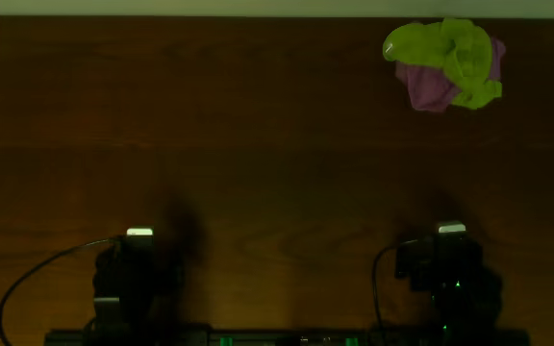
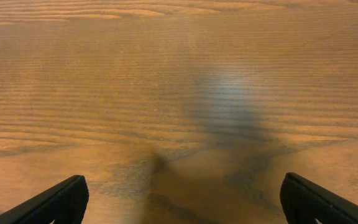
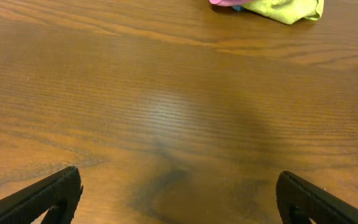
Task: Fold the cloth
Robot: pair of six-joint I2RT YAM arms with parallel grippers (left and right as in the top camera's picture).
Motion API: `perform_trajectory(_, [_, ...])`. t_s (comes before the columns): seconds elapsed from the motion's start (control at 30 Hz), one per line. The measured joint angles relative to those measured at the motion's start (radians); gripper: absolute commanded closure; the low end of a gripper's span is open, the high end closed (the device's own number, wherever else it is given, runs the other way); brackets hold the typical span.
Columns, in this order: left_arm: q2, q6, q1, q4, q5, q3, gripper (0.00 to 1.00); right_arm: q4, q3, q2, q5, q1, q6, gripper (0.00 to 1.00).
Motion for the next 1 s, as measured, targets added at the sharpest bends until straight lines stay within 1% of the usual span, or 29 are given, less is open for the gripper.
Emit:
perform_trajectory(0.07, [0.001,-0.016,0.000,-0.024,-0.005,0.005,0.05,-0.105,0.010,0.000,-0.028,0.014,0.067,0.01])
perform_trajectory(0.13, [0.000,-0.027,0.000,-0.030,-0.008,0.007,0.04,-0.111,0.012,0.005,-0.049,0.021,0.113,0.01])
perform_trajectory(0.27, [0.001,-0.034,0.000,-0.031,-0.008,0.008,0.05,-0.111,0.012,0.005,-0.064,0.021,0.154,0.01])
perform_trajectory(1.0, [0.001,-0.046,0.000,-0.031,-0.008,0.008,0.05,-0.112,0.012,0.005,-0.073,0.021,0.176,0.01])
